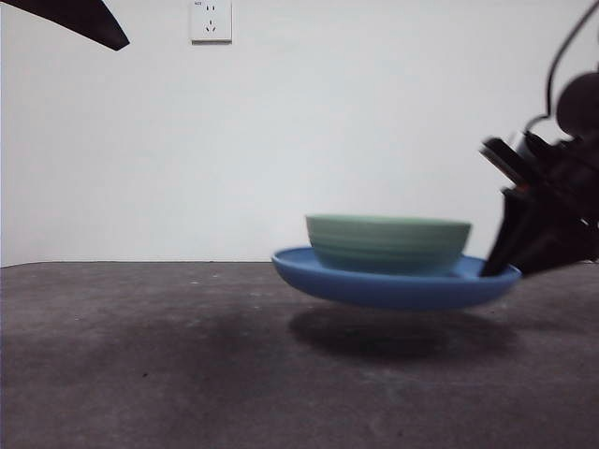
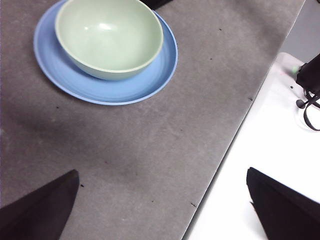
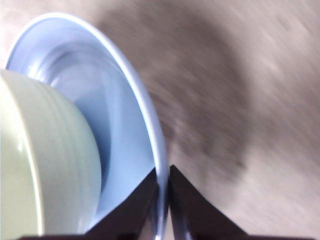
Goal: Place the green bowl on the blue plate
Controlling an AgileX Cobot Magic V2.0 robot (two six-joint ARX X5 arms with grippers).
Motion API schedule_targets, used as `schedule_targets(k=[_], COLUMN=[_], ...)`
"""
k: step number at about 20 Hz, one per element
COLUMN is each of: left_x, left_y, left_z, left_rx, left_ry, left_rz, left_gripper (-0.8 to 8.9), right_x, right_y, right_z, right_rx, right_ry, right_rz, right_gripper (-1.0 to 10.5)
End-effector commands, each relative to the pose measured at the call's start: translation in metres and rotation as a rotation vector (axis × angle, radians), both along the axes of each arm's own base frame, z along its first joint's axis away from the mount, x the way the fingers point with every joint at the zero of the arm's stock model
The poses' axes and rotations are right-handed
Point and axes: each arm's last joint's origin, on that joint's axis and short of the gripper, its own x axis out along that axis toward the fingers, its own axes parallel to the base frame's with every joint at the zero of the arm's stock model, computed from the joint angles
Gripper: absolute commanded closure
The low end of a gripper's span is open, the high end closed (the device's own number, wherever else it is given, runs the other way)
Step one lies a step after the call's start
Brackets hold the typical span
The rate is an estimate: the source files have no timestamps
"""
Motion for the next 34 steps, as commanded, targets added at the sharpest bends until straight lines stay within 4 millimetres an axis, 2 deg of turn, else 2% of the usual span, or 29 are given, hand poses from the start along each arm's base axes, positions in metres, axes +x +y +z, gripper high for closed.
schedule_targets(k=[1,4,7,9,12,17,22,24,28,32,34], left_x=[0.0,0.001,0.001,0.001,0.001,0.001,0.002,0.002,0.002,0.002,0.002], left_y=[-0.002,-0.002,-0.002,-0.003,-0.003,-0.003,-0.003,-0.003,-0.003,-0.003,-0.003], left_z=[0.006,0.006,0.006,0.006,0.006,0.007,0.007,0.007,0.007,0.007,0.007], left_rx=[-0.015,-0.016,-0.02,-0.022,-0.024,-0.025,-0.03,-0.03,-0.033,-0.033,-0.033], left_ry=[-0.026,-0.027,-0.032,-0.034,-0.036,-0.038,-0.043,-0.044,-0.048,-0.047,-0.047], left_rz=[-0.017,-0.017,-0.017,-0.017,-0.017,-0.017,-0.017,-0.017,-0.017,-0.017,-0.017], left_gripper=[1.84,1.84,1.84,1.84,1.84,1.84,1.84,1.84,1.84,1.84,1.84], right_x=[0.01,0.011,0.006,0.006,0.008,0.013,0.013,0.014,0.017,0.022,0.02], right_y=[0.019,0.053,0.085,0.099,0.111,0.114,0.114,0.114,0.107,0.094,0.083], right_z=[0.014,0.027,0.027,0.019,-0.004,-0.031,-0.032,-0.031,-0.019,0.007,0.023], right_rx=[-0.017,-0.037,-0.053,-0.052,-0.064,-0.067,-0.065,-0.064,-0.059,-0.082,-0.096], right_ry=[-0.016,-0.057,-0.098,-0.078,-0.012,0.069,0.075,0.067,0.033,-0.016,-0.053], right_rz=[0.021,0.072,0.115,0.129,0.15,0.159,0.148,0.149,0.123,0.065,0.027], right_gripper=[9.4,9.4,9.4,9.4,9.4,9.4,9.3,8.6,7.2,6.2,5.4])
